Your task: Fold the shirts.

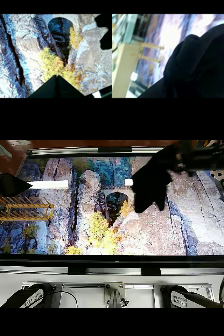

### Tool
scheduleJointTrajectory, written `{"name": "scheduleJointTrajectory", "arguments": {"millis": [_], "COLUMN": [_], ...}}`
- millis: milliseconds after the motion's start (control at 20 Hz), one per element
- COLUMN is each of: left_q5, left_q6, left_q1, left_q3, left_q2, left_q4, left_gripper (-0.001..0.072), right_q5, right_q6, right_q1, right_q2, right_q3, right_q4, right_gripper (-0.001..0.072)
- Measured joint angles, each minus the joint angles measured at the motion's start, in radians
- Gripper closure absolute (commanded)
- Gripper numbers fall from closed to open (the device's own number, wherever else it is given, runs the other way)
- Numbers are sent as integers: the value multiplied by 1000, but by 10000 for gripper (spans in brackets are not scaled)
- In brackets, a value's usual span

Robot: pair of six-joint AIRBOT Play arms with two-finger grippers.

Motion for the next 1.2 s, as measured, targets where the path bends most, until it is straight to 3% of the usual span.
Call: {"name": "scheduleJointTrajectory", "arguments": {"millis": [300, 450, 600, 800, 1000, 1200], "left_q5": [0, 0, -1, -1, -1, -2], "left_q6": [17, 28, 34, 35, 38, 38], "left_q1": [0, 0, 0, 0, 0, 0], "left_q3": [0, 0, 0, 0, 0, 0], "left_q2": [-1, -1, -1, -1, -1, -1], "left_q4": [0, 0, -1, 0, 0, -1], "left_gripper": [669, 669, 669, 669, 669, 669], "right_q5": [274, 298, 209, -17, -180, -213], "right_q6": [158, 183, 190, 151, 3, -150], "right_q1": [-108, -65, 27, 144, 174, 98], "right_q2": [19, -14, -66, -165, -269, -353], "right_q3": [124, 137, 142, 145, 145, 145], "right_q4": [-133, -159, -165, -90, 90, 140], "right_gripper": [651, 651, 651, 651, 651, 651]}}
